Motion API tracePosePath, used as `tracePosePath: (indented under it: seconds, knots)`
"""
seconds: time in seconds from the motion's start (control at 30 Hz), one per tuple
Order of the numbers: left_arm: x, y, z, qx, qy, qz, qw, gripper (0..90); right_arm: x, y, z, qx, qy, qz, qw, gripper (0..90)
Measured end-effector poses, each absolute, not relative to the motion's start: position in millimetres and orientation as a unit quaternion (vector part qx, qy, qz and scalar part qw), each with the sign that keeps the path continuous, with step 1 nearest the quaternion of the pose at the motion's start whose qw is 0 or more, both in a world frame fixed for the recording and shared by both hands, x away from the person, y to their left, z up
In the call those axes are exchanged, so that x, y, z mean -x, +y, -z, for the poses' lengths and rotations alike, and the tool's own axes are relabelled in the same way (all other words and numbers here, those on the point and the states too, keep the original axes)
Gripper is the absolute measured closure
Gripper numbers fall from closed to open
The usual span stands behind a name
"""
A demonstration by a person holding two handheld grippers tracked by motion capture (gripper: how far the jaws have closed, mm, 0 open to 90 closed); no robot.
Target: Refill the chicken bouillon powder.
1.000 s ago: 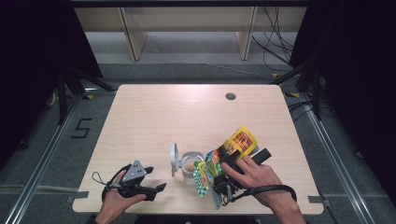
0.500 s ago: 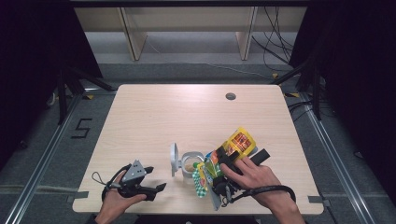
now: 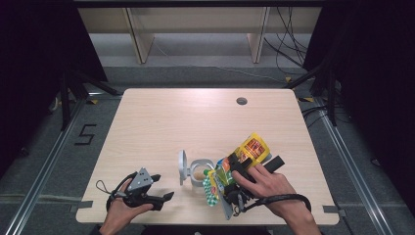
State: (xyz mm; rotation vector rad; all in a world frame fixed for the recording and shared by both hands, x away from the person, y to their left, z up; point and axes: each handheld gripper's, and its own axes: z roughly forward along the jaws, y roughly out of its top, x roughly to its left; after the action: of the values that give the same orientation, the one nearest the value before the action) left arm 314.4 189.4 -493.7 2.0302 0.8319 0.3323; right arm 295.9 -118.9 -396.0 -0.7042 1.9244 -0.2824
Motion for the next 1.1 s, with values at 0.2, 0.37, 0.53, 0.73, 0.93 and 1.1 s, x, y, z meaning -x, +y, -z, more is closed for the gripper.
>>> tracePosePath:
  seconds: [0.2, 0.37, 0.53, 0.73, 0.93, 1.1]
  knots:
    - [-314.9, 191.1, 491.9, -0.821, 0.329, -0.140, 0.444, 20.7, -296.0, -117.7, 394.0, 0.305, 0.795, 0.121, 0.509, 59.9]
    - [-316.8, 195.1, 490.9, -0.828, 0.318, -0.143, 0.439, 20.6, -294.7, -118.2, 396.0, 0.297, 0.798, 0.114, 0.512, 60.0]
    - [-314.9, 192.1, 491.9, -0.820, 0.338, -0.138, 0.440, 20.6, -293.9, -117.8, 393.8, 0.303, 0.795, 0.122, 0.511, 60.0]
    - [-316.2, 192.7, 491.6, -0.830, 0.316, -0.146, 0.436, 20.7, -294.1, -118.6, 393.6, 0.301, 0.798, 0.122, 0.507, 60.1]
    - [-314.5, 190.1, 492.8, -0.819, 0.332, -0.140, 0.447, 20.6, -294.9, -117.8, 393.6, 0.313, 0.792, 0.122, 0.509, 60.1]
    - [-313.8, 191.1, 491.8, -0.822, 0.326, -0.141, 0.445, 20.6, -295.6, -116.5, 393.6, 0.320, 0.790, 0.126, 0.507, 60.1]
